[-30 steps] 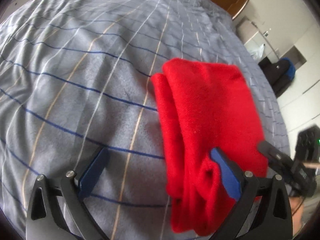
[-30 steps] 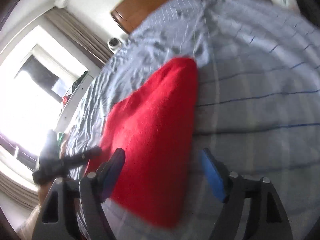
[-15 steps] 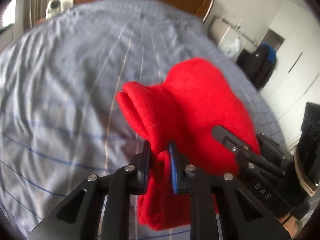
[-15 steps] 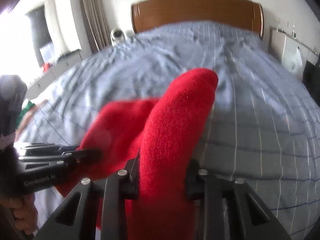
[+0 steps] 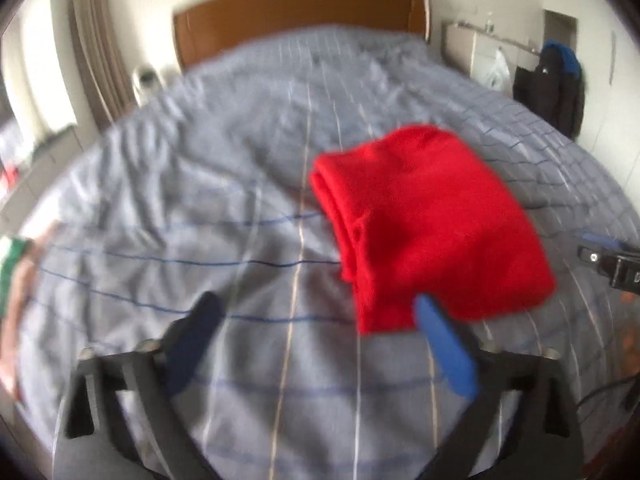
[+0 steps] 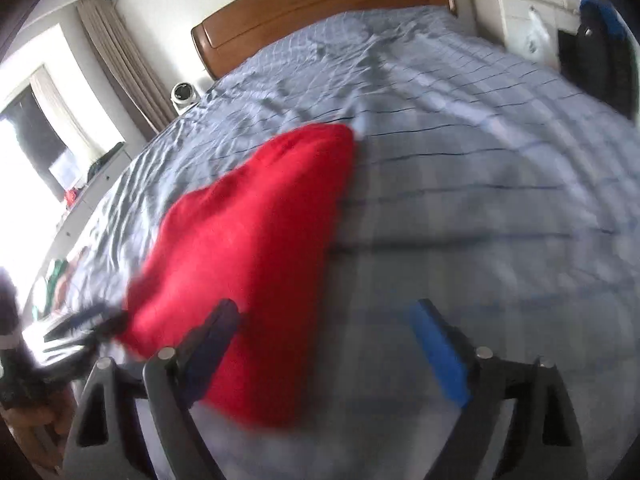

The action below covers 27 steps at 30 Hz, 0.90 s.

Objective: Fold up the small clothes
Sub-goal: 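Release the folded sweater and withdraw both grippers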

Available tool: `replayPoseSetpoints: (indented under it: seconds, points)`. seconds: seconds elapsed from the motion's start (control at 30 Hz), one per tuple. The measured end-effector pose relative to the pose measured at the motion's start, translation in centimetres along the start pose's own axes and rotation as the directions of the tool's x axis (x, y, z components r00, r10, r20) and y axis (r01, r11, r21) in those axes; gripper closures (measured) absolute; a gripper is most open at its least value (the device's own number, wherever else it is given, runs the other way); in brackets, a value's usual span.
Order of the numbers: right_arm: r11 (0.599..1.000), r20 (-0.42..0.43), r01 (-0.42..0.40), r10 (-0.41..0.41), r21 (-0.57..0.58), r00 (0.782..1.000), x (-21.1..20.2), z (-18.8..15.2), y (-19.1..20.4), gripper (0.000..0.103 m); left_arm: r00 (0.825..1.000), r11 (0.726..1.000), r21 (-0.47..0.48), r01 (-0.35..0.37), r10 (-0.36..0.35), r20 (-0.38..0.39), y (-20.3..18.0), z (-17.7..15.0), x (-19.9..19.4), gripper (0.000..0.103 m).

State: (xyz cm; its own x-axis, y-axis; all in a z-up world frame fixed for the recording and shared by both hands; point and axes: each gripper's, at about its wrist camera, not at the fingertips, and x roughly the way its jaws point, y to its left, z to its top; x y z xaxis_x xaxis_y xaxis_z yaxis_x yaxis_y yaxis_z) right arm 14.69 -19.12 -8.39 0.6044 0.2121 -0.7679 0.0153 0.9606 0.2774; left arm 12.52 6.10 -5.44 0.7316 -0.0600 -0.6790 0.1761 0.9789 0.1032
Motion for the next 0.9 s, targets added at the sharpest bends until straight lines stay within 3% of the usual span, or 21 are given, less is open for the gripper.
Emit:
replayPoseSetpoints:
  seconds: [0.1, 0.33, 0.53, 0.8, 0.9]
  points:
    - [0.996, -0.006, 0.025, -0.026, -0.087, 1.000, -3.4, -1.8, 0.3, 0.012, 1.000, 1.000, 0.001, -0.001, 0.001, 0.014, -1.2, -0.7, -3.2, 0.001]
    - [0.953, 0.034, 0.090, -0.083, -0.289, 0.996, -10.6, -5.3, 2.4, 0.002, 0.989, 0.988, -0.097, -0.124, 0.114, -0.097, -2.6, -3.1, -5.6, 0.001]
    - [0.958, 0.021, 0.117, -0.116, -0.261, 0.993, -12.0, -8.3, 2.5, 0.001, 0.984, 0.988, -0.115, -0.102, 0.084, -0.155, -3.5, -5.4, -6.9, 0.001]
    - [0.960, 0.008, 0.096, -0.097, -0.263, 0.995, -13.4, -9.0, 3.9, 0.001, 0.985, 0.989, -0.066, -0.130, 0.121, -0.120, -4.2, -5.4, -8.7, 0.001]
    - [0.962, -0.046, 0.060, -0.075, -0.267, 0.996, -13.4, -9.4, 3.9, 0.001, 0.986, 0.991, -0.058, -0.118, 0.111, -0.123, -4.0, -5.4, -9.2, 0.001]
